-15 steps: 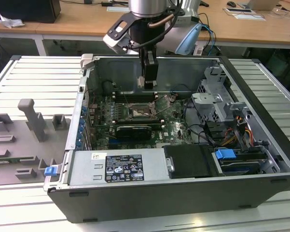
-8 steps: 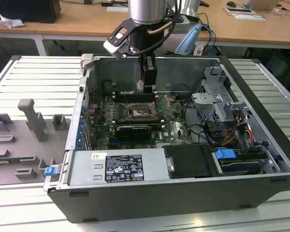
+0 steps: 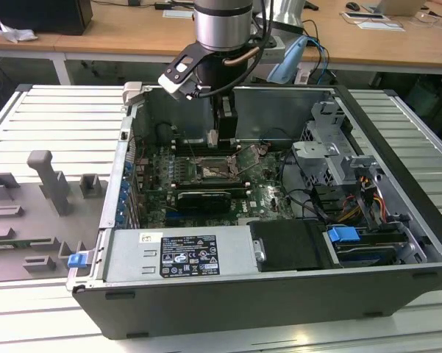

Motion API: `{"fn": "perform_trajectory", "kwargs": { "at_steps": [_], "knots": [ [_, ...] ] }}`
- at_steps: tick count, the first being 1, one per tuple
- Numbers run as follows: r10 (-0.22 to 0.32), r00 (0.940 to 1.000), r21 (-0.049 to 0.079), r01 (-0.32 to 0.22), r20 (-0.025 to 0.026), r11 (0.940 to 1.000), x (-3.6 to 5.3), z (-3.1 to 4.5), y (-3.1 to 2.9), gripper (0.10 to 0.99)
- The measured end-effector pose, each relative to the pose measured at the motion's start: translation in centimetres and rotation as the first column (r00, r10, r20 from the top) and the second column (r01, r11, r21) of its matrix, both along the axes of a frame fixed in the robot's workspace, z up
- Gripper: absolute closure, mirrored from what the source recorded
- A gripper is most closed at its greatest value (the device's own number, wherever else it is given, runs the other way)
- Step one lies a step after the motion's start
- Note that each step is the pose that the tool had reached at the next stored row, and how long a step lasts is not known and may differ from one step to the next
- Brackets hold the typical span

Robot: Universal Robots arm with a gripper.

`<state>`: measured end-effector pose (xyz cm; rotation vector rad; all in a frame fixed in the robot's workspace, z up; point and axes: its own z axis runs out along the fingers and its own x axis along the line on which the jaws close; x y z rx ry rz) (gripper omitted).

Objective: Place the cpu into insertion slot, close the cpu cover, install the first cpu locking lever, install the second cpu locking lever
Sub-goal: 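Place the cpu into insertion slot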

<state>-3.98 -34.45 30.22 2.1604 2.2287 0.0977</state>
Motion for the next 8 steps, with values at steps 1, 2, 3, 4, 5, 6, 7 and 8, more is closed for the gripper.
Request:
{"fn": "perform_trajectory", "kwargs": {
  "at_steps": [1,2,3,4,5,6,7,8],
  "knots": [
    [0.000,1.0000,0.000,0.000,0.0000,1.0000,-0.01,-0.16,0.00,0.545],
    [0.000,1.0000,0.000,0.000,0.0000,1.0000,-0.03,-0.32,0.01,0.545],
    [0.000,1.0000,0.000,0.000,0.0000,1.0000,-0.04,-0.52,0.07,0.545],
    [0.000,1.0000,0.000,0.000,-0.0001,1.0000,-0.05,-0.69,0.14,0.545],
    [0.000,1.0000,-0.001,0.000,0.0000,1.0000,-0.08,-0.96,0.20,0.545],
    [0.000,1.0000,-0.001,0.000,0.0000,1.0000,-0.12,-1.29,0.24,0.545],
    [0.000,1.0000,-0.001,0.000,-0.0001,1.0000,-0.13,-1.58,0.26,0.545],
    [0.000,1.0000,-0.001,0.000,0.0000,1.0000,-0.14,-1.77,0.29,0.545]
  ]
}}
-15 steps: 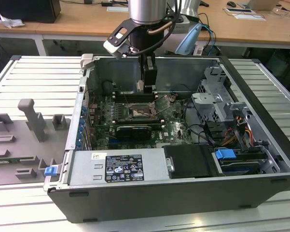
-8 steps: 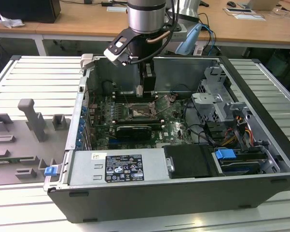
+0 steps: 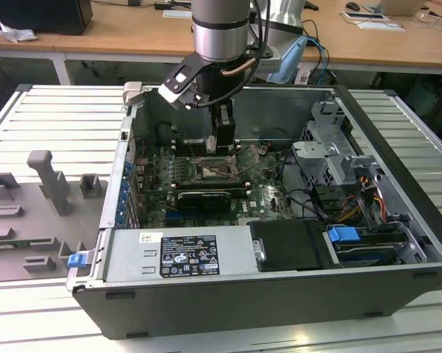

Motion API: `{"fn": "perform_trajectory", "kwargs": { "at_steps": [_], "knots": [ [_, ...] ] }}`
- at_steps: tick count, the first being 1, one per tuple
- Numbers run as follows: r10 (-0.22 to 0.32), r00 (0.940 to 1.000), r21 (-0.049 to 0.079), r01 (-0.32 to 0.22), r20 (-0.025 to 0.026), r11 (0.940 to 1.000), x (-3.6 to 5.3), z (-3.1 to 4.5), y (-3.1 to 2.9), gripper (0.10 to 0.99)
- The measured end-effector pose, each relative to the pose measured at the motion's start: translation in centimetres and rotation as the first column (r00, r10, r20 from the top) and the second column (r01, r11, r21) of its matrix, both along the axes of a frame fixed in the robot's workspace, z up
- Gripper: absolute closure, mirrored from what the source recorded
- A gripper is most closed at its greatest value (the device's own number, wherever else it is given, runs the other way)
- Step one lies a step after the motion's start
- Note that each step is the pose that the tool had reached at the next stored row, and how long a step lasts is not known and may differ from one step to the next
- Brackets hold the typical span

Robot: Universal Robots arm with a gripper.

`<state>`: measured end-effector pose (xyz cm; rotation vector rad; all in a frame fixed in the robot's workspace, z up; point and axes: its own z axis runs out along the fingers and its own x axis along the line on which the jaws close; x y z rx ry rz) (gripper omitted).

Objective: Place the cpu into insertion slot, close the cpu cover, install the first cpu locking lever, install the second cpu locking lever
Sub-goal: 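Place the cpu into insertion slot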

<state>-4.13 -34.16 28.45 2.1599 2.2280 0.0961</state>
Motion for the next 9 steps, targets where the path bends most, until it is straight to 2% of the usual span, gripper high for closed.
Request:
{"fn": "perform_trajectory", "kwargs": {
  "at_steps": [5,9],
  "knots": [
    [0.000,1.0000,-0.001,0.000,0.0000,1.0000,-0.08,-1.23,0.28,0.545],
    [0.000,1.0000,-0.002,0.000,-0.0002,1.0000,-0.16,-1.67,0.37,0.545]
  ]
}}
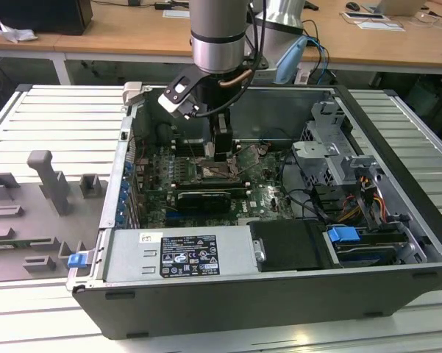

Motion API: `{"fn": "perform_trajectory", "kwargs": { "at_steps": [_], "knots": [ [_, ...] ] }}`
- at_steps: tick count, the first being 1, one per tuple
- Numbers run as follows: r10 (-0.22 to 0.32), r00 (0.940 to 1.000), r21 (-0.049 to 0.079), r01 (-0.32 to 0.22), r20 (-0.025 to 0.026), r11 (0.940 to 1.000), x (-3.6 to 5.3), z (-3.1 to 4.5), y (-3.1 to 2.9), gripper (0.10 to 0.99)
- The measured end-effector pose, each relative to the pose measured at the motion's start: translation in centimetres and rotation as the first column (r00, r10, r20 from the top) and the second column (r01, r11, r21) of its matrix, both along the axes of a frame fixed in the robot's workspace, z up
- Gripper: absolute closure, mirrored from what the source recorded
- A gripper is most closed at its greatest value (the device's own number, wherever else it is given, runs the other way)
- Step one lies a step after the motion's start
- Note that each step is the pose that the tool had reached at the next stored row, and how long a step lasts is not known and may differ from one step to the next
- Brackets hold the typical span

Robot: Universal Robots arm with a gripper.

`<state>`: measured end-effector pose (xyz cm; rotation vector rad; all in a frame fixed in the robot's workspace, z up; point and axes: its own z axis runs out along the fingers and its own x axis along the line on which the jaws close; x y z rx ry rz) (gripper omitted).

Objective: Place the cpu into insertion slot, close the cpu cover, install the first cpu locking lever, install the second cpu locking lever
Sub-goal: 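Place the cpu into insertion slot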

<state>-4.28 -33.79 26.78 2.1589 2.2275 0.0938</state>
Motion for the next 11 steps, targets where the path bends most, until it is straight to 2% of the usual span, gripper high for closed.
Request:
{"fn": "perform_trajectory", "kwargs": {
  "at_steps": [7,11],
  "knots": [
    [0.000,1.0000,0.000,0.000,0.0003,1.0000,0.00,-0.15,0.01,0.545],
    [0.000,1.0000,0.000,0.000,0.0002,1.0000,-0.01,-0.63,0.16,0.545]
  ]
}}
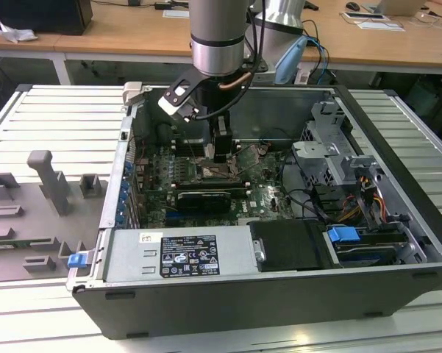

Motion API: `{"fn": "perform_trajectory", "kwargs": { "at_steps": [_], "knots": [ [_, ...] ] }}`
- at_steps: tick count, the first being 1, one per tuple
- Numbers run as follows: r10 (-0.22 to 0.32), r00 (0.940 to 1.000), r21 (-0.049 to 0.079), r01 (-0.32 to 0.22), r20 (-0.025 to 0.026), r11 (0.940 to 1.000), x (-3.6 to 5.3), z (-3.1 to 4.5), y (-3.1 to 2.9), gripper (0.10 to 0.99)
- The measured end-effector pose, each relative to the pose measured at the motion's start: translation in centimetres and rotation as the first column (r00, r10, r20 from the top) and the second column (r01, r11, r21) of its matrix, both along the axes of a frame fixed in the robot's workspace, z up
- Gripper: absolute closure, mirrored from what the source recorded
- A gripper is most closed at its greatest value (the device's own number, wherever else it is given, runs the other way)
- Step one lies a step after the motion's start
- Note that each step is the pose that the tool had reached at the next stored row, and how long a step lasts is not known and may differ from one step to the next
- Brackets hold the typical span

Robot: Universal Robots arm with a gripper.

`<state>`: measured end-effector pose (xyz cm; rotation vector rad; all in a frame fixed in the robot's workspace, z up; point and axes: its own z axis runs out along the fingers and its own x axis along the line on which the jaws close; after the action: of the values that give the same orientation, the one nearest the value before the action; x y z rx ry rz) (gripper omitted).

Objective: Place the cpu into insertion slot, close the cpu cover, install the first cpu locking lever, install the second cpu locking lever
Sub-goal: 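Place the cpu into insertion slot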

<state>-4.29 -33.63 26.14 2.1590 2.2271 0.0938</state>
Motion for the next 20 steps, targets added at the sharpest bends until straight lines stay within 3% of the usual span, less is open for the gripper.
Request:
{"fn": "perform_trajectory", "kwargs": {
  "at_steps": [11,20],
  "knots": [
    [0.000,1.0000,0.000,0.000,0.0000,1.0000,-0.38,-2.04,0.47,0.545],
    [0.000,1.0000,0.000,0.000,0.0000,1.0000,-0.53,-3.09,0.73,0.545]
  ]
}}
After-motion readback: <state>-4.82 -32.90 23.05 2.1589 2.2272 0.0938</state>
